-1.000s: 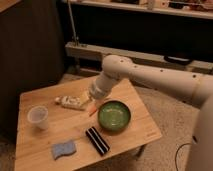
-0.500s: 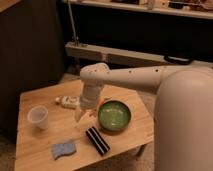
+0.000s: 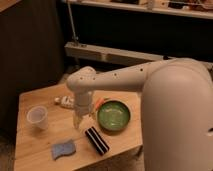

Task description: Place the eraser in the ceramic cup

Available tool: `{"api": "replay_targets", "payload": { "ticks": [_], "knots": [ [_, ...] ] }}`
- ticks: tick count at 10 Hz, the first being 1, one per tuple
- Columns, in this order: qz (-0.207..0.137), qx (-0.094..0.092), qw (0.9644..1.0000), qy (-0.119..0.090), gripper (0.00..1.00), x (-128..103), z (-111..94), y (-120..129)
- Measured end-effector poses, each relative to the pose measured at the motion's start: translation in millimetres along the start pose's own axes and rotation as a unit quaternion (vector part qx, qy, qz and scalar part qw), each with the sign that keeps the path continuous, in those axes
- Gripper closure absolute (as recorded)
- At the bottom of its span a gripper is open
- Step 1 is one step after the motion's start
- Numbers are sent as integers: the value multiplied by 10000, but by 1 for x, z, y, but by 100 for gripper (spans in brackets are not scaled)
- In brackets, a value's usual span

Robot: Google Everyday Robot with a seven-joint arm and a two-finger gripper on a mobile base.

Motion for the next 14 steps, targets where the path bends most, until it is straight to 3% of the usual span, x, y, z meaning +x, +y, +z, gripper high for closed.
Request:
{"api": "replay_targets", "payload": {
  "ticks": [4,10,14],
  "knots": [
    [326,-36,9995,26,35,22,24,-13],
    [628,-141,9979,-8,35,19,61,-16],
    [870,-78,9962,-56,35,13,67,-36]
  ]
}}
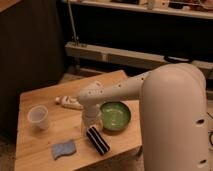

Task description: Place the eraser in the ceramic cup

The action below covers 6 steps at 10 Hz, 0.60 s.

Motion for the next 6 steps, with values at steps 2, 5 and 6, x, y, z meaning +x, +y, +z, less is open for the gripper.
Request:
{"api": "replay_targets", "payload": {
  "ticks": [2,5,6],
  "knots": [
    [25,-31,10000,43,35,-2,11,-4],
    [-79,-47,9999,69,35,-9,22,0],
    [-86,-21,9999,86,35,-10,23,-1]
  ]
}}
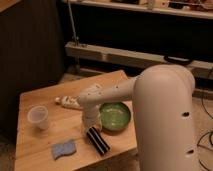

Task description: Place the eraser in the ceramic cup

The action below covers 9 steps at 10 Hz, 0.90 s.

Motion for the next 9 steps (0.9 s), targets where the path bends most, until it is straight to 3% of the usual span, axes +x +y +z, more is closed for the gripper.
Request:
{"api": "replay_targets", "payload": {
  "ticks": [2,6,7,9],
  "knots": [
    [-60,68,9999,72,45,-2,3,4],
    [-51,231,9991,360,90,-3,15,5],
    [-41,258,9989,391,96,-4,15,6],
    [-15,243,9990,370,100,-4,14,4]
  ]
}}
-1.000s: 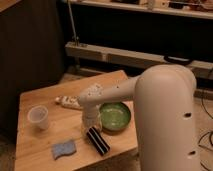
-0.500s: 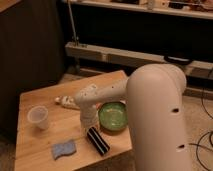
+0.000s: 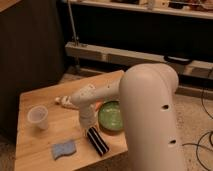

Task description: Place the eraser in the ceramic cup

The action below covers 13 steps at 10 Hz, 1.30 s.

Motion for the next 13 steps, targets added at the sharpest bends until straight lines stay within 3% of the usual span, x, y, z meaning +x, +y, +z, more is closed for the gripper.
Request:
{"api": "replay_targets", "payload": {
  "ticks": [3,5,9,11,12,13],
  "knots": [
    [8,-1,10000,-36,100,-1,-3,0],
    [2,-82,9995,-315,100,-11,-23,6],
    [-72,-304,9951,-943,100,-31,-112,8],
    [-183,-430,9890,-1400,100,-52,-175,10],
    [-258,-481,9857,-1593,100,-61,-197,12],
    [-333,-551,9799,-1887,100,-75,-222,13]
  ]
}}
